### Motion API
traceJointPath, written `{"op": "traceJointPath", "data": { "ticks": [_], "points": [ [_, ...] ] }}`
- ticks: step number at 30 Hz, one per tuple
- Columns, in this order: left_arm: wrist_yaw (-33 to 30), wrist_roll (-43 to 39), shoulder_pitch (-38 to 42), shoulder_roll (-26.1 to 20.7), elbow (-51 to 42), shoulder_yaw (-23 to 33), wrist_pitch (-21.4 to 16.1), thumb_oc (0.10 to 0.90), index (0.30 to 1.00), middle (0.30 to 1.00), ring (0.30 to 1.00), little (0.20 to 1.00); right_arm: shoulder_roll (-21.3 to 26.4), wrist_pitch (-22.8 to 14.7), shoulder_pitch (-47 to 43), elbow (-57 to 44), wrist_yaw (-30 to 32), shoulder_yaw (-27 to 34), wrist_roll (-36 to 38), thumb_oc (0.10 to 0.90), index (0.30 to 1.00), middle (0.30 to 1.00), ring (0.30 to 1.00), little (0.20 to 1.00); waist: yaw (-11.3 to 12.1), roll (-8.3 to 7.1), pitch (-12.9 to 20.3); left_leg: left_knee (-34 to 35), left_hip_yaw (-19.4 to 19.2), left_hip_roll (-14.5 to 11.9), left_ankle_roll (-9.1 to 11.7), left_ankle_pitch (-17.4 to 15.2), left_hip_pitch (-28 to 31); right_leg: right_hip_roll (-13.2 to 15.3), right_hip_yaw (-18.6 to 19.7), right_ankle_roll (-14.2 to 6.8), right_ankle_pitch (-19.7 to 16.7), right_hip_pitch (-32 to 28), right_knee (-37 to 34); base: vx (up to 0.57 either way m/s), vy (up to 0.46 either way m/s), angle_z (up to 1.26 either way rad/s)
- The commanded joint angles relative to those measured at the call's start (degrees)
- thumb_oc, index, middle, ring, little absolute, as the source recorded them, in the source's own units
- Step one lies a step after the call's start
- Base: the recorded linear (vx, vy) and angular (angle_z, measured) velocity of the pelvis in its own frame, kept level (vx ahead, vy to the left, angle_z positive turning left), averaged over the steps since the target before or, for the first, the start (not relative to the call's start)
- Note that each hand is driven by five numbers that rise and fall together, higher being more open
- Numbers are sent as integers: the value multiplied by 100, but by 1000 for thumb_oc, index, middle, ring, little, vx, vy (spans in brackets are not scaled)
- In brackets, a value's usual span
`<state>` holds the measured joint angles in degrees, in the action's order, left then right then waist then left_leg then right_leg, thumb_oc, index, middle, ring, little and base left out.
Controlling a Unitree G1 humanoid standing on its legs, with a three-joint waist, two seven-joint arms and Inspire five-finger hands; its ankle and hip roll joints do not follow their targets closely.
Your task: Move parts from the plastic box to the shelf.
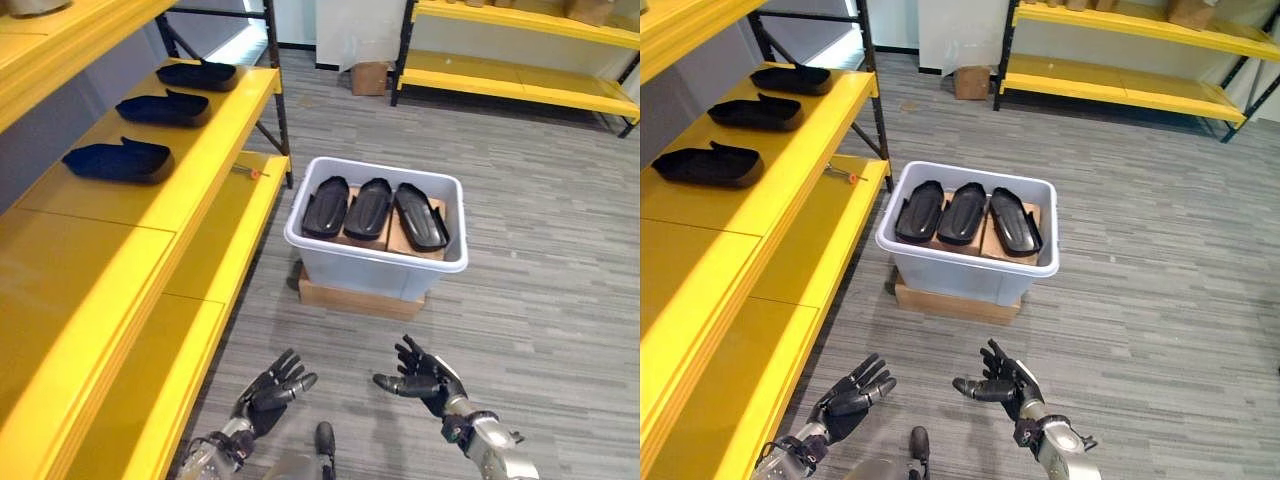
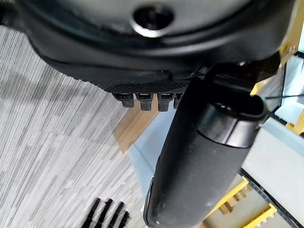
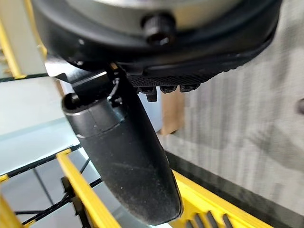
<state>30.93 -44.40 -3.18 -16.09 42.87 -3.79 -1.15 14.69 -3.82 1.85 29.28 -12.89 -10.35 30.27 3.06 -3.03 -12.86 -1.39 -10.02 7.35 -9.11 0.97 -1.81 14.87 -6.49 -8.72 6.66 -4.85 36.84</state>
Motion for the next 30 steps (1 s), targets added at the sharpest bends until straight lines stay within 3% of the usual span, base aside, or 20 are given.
{"op": "traceJointPath", "data": {
  "ticks": [1,3,6,8,9,11,12,16,23,30],
  "points": [
    [698,57,33,-91,-317,-195,-211,900,1000,1000,1000,1000,271,-459,-18,-357,202,114,-374,900,1000,1000,1000,1000,-163,148,508,-65,-75,-471,340,-59,-230,-391,-167,31,-1233,213,298,69,116,26],
    [676,65,-3,-155,-440,-281,-246,900,1000,1000,1000,1000,392,-513,5,-269,265,181,-234,900,1000,1000,1000,1000,-299,205,419,63,10,-496,333,-123,34,-679,-92,101,-1186,837,539,128,96,18],
    [580,83,41,-256,-531,-249,-192,900,1000,1000,1000,1000,538,-364,26,-258,351,339,-107,900,1000,1000,1000,1000,-420,201,297,96,20,-560,399,-190,291,-887,-251,194,-920,1137,-269,133,-51,30],
    [446,180,143,-282,-540,-178,-77,900,1000,1000,1000,1000,623,-306,-18,-169,413,459,-58,900,1000,1000,1000,1000,-488,117,195,65,46,-603,478,-283,462,-895,-313,181,-947,1167,-1482,185,-164,-1],
    [399,217,175,-286,-542,-175,-55,900,1000,1000,1000,1000,625,-294,-38,-148,480,478,-56,900,1000,1000,1000,1000,-539,36,164,49,59,-603,530,-341,551,-862,-278,121,-1110,1224,-2143,182,-152,15],
    [427,273,205,-280,-536,-212,-37,900,1000,1000,1000,1000,628,-308,-89,-74,569,515,-15,900,1000,1000,1000,1000,-614,-38,102,29,105,-596,582,-484,701,-797,-173,8,-1409,1333,-2804,273,-187,14],
    [449,364,178,-271,-590,-298,-69,900,1000,1000,1000,1000,551,-288,-127,-40,737,614,-22,900,1000,1000,1000,1000,-667,-91,15,8,193,-605,604,-707,928,-622,-26,-133,-1816,1551,-3329,377,-237,-16],
    [395,416,97,-243,-615,-350,-115,900,1000,1000,1000,1000,451,-262,-113,65,1098,696,-133,900,1000,1000,1000,1000,-667,-104,12,-33,120,-705,654,-814,1112,-510,-119,-175,-1835,1426,-3477,226,-152,16],
    [339,234,0,-155,-551,-209,-14,900,1000,1000,1000,1000,497,-178,-90,262,1121,689,-404,900,1000,1000,1000,1000,-635,-97,201,-72,-215,-910,821,-875,1328,-378,-560,-132,-1694,992,-3621,246,-154,0],
    [391,257,-274,-78,-573,-58,-110,900,1000,1000,1000,1000,638,-333,-133,183,1210,701,-709,900,1000,1000,1000,1000,-623,-30,324,-169,-200,-1219,1015,-830,1366,-627,-666,196,-1174,882,-3333,230,-203,-10]
  ]
}}
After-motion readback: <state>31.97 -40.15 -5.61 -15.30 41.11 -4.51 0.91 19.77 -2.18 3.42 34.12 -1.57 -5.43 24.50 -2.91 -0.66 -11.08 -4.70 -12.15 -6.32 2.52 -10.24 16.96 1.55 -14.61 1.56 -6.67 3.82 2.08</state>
